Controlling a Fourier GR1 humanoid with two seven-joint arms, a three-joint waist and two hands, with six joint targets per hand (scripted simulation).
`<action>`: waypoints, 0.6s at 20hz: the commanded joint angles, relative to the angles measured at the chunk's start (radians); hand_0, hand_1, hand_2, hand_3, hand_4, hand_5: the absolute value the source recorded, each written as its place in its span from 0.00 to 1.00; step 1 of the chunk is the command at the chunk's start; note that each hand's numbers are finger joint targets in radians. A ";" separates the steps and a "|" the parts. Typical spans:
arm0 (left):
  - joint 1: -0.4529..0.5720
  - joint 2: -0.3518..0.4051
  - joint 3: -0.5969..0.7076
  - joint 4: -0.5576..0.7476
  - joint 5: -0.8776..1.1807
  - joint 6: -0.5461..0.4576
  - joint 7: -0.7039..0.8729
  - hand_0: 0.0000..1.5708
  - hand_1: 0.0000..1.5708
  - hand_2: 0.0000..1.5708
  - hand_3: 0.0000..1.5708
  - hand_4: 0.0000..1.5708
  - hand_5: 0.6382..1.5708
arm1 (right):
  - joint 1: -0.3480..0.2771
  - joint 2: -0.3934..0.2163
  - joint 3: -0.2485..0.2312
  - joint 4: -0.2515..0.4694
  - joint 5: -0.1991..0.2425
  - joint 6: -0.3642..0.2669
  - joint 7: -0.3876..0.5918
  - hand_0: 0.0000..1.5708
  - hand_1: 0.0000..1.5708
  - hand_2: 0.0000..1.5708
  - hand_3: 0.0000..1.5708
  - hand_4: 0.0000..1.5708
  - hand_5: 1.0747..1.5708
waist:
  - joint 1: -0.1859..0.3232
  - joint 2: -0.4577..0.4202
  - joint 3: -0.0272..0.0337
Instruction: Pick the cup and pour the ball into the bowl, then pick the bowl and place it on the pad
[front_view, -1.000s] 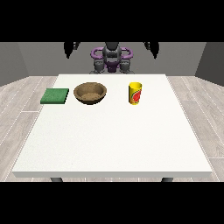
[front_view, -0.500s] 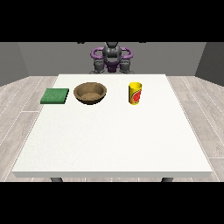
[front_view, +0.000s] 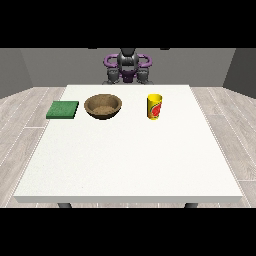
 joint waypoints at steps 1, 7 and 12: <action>-0.177 0.048 0.074 0.051 -0.016 0.001 -0.078 0.00 0.00 0.00 0.00 0.00 0.93 | -0.078 -0.008 -0.034 0.023 0.009 0.030 -0.113 0.00 0.00 0.00 0.00 0.00 1.00 | -0.046 0.242 0.0014; -0.273 0.131 0.152 0.168 -0.081 -0.006 -0.242 0.00 0.00 0.00 0.00 0.00 0.89 | -0.102 -0.049 -0.085 -0.011 -0.044 0.120 -0.199 0.00 0.00 0.00 0.00 0.00 1.00 | -0.120 0.406 0.0014; -0.239 0.179 0.233 0.355 -0.087 -0.034 -0.390 0.00 0.00 0.00 0.00 0.00 0.85 | -0.070 -0.078 -0.091 -0.123 -0.090 0.187 -0.144 0.00 0.00 0.00 0.00 0.00 0.99 | -0.186 0.410 0.0006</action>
